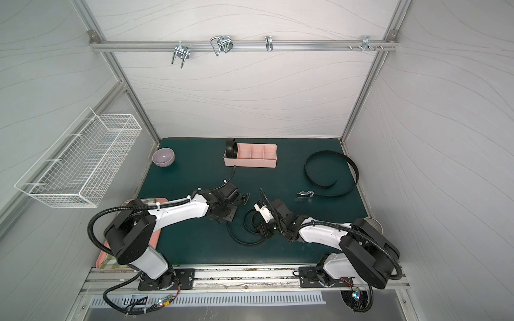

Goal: Place the belts into the storage roll
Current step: Roll the belt at the center of the board.

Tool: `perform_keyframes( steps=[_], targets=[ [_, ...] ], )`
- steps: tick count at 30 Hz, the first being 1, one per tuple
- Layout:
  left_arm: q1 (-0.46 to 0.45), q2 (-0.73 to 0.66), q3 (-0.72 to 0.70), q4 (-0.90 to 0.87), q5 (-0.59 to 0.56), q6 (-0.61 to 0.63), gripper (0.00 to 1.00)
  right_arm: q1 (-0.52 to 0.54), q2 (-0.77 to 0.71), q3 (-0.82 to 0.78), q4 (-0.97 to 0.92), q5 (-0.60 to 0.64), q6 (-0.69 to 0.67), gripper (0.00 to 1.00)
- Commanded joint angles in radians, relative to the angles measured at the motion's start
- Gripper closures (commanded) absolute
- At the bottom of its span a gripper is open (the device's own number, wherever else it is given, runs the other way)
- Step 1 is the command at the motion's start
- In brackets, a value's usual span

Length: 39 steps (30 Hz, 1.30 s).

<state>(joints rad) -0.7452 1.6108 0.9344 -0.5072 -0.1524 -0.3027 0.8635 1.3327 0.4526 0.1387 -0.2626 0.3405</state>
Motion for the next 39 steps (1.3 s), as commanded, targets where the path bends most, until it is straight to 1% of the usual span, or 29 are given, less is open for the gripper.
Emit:
perform_keyframes(
  steps=[1,5,8,9,12,15,18,20,23,27,30,35,39],
  targets=[
    [0.018,-0.012,0.032,0.044,-0.093,0.11,1.0,-0.004,0.021,-0.019,-0.046,0.008,0.02,1.0],
    [0.027,0.043,0.096,0.092,-0.158,0.203,1.0,-0.004,0.035,-0.02,-0.025,0.007,0.021,1.0],
    [0.057,0.136,0.219,0.046,-0.167,0.226,1.0,-0.003,0.035,-0.015,-0.024,0.005,0.023,1.0],
    [0.073,0.176,0.275,0.018,-0.143,0.234,1.0,-0.001,0.033,-0.014,-0.022,0.005,0.023,1.0],
    [0.11,0.259,0.385,0.01,-0.01,0.286,1.0,0.002,0.038,-0.001,-0.021,0.001,0.018,1.0],
    [0.115,0.33,0.491,-0.006,0.068,0.349,1.0,0.013,0.052,0.02,-0.009,-0.006,0.012,1.0],
    [0.116,0.393,0.584,-0.037,0.137,0.378,1.0,0.042,0.074,0.039,0.024,-0.006,0.016,1.0],
    [0.116,0.42,0.611,-0.048,0.156,0.402,1.0,0.07,0.092,0.052,0.047,0.003,0.015,1.0],
    [0.118,0.444,0.605,-0.044,0.151,0.424,1.0,0.102,0.121,0.07,0.054,0.017,0.015,1.0],
    [0.119,0.467,0.61,-0.018,0.194,0.461,1.0,0.138,0.174,0.097,0.081,0.014,0.0,1.0],
    [0.123,0.481,0.641,-0.018,0.21,0.457,1.0,0.173,0.228,0.153,0.079,0.021,-0.022,1.0],
    [0.159,0.466,0.62,0.0,0.279,0.442,1.0,0.226,0.3,0.242,0.076,0.033,-0.043,1.0],
    [0.163,0.491,0.657,-0.029,0.285,0.454,1.0,0.229,0.277,0.205,0.045,0.081,-0.057,1.0]
  ],
)
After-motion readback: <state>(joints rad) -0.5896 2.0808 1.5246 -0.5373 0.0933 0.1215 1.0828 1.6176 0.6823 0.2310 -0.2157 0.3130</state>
